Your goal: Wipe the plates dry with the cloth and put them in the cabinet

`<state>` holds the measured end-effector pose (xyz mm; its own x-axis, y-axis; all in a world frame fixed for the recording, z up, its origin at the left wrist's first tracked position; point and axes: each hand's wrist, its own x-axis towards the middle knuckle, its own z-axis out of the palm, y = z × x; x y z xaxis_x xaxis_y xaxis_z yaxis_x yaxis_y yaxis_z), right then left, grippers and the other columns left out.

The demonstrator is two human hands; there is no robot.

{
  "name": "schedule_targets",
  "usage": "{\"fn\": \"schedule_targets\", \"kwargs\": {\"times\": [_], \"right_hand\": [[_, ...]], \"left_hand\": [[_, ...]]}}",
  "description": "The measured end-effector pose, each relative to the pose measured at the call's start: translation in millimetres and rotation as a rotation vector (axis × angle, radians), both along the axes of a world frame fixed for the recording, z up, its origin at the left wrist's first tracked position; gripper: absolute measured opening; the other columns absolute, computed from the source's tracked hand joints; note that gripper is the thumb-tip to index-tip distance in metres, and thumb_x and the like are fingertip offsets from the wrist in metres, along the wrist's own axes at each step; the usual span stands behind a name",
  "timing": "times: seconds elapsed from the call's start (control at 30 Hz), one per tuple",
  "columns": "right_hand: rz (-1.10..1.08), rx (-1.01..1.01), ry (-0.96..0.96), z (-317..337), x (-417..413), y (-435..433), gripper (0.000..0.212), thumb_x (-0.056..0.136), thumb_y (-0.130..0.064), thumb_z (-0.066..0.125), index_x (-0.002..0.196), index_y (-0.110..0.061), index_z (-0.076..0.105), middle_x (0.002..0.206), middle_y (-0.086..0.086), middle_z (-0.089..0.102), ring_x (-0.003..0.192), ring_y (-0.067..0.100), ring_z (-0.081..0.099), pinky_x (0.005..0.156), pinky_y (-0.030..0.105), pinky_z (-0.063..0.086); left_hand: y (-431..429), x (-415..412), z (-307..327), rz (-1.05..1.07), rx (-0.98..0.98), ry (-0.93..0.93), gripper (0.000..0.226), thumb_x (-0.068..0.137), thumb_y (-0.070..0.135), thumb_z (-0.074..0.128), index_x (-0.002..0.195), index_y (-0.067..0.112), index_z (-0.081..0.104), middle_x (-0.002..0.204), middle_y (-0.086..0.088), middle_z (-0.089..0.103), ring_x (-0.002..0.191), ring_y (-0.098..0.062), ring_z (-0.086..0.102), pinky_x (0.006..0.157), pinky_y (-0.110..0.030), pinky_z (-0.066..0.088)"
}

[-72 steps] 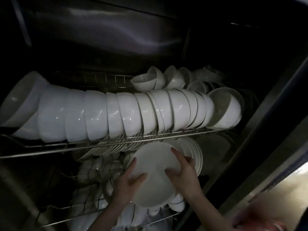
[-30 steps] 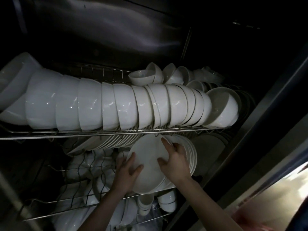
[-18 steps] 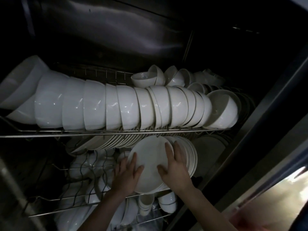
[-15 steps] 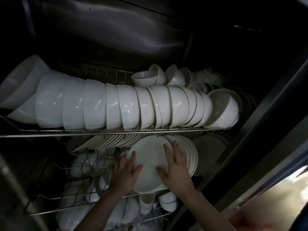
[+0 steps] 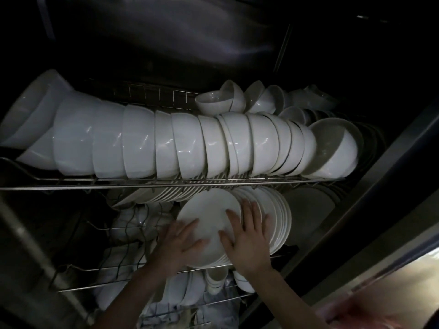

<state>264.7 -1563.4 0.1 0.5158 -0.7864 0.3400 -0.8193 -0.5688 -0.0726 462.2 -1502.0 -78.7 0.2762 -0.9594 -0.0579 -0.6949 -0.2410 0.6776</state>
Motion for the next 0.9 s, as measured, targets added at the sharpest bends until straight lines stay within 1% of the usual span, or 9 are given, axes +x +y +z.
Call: {"fn": "schedule_targets", "kwargs": {"times": [0.07,0.13,0.2,0.3,0.43,0.63,0.7,0.8,0.9], "right_hand": [[0.009,-0.004,-0.031,-4,-1,-2,0.062,0.091,-0.057,0.038,0.139,-0.022,0.057,0.155,0.019,0.039,0.147,0.04,0.027,0.115,0.066,0.021],[0.03,0.005,-0.054,-6,-3,-2,0.064,0.094,-0.06,0.035,0.143,-0.024,0.053,0.158,0.018,0.033,0.15,0.038,0.02,0.118,0.064,0.014],[0.068,0.016,-0.081,-10,-7,-1,0.066,0.097,-0.063,0.03,0.148,-0.026,0.046,0.162,0.017,0.024,0.153,0.035,0.011,0.12,0.061,0.007],[0.12,-0.043,-0.099,-18,-13,3,0.063,0.1,-0.062,0.027,0.147,-0.025,0.048,0.162,0.017,0.025,0.152,0.036,0.014,0.119,0.063,0.013],[0.091,-0.106,-0.11,-21,-11,3,0.056,0.1,-0.055,0.034,0.14,-0.022,0.056,0.158,0.016,0.035,0.149,0.037,0.025,0.116,0.063,0.02],[0.099,-0.088,-0.095,-19,-12,5,0.055,0.097,-0.051,0.038,0.136,-0.02,0.059,0.155,0.016,0.039,0.147,0.039,0.029,0.116,0.063,0.02],[0.108,-0.01,-0.081,-14,-14,9,0.062,0.096,-0.058,0.031,0.143,-0.023,0.052,0.16,0.014,0.03,0.151,0.036,0.019,0.12,0.06,0.013],[0.11,0.108,-0.097,-3,-19,16,0.074,0.093,-0.066,0.017,0.154,-0.028,0.034,0.166,0.012,0.01,0.154,0.029,-0.001,0.122,0.05,-0.009],[0.144,0.119,-0.199,4,-29,33,0.061,0.1,-0.057,0.037,0.152,-0.025,0.038,0.165,0.015,0.014,0.154,0.031,0.004,0.121,0.045,-0.011]], "left_hand": [[11,2,0,-0.147,0.04,0.124,0.084,0.062,0.095,0.047,0.137,0.073,0.016,0.161,0.01,0.005,0.151,-0.016,-0.002,0.118,-0.036,0.018],[17,2,-2,-0.21,0.037,0.102,0.094,0.055,0.097,0.052,0.135,0.076,0.007,0.164,0.005,-0.008,0.15,-0.014,-0.015,0.119,-0.036,0.014],[18,0,-5,-0.224,0.012,0.036,0.102,0.052,0.097,0.055,0.137,0.074,0.004,0.165,-0.002,-0.012,0.15,-0.015,-0.018,0.121,-0.035,0.014],[16,-4,-6,-0.187,-0.028,-0.047,0.104,0.049,0.099,0.051,0.138,0.073,0.003,0.166,-0.004,-0.005,0.152,-0.018,-0.009,0.119,-0.033,0.02],[17,-8,-1,-0.174,-0.028,-0.101,0.107,0.048,0.099,0.048,0.14,0.07,0.0,0.166,-0.005,-0.003,0.152,-0.021,-0.004,0.119,-0.038,0.024],[23,-15,10,-0.144,-0.091,-0.151,0.104,0.066,0.076,0.068,0.153,0.044,0.021,0.164,-0.006,0.011,0.152,-0.022,0.009,0.12,-0.034,0.023],[28,-18,13,-0.122,-0.131,-0.145,0.101,0.07,0.069,0.072,0.154,0.035,0.025,0.162,-0.003,0.018,0.151,-0.02,0.015,0.119,-0.034,0.024],[43,-23,20,-0.09,-0.175,-0.011,0.098,0.072,0.057,0.079,0.152,0.03,0.03,0.157,0.002,0.031,0.146,-0.018,0.028,0.117,-0.035,0.029],[64,-29,22,-0.035,-0.235,-0.018,0.088,0.074,0.046,0.082,0.148,0.027,0.039,0.147,0.003,0.043,0.135,-0.016,0.042,0.105,-0.016,0.031]]}}
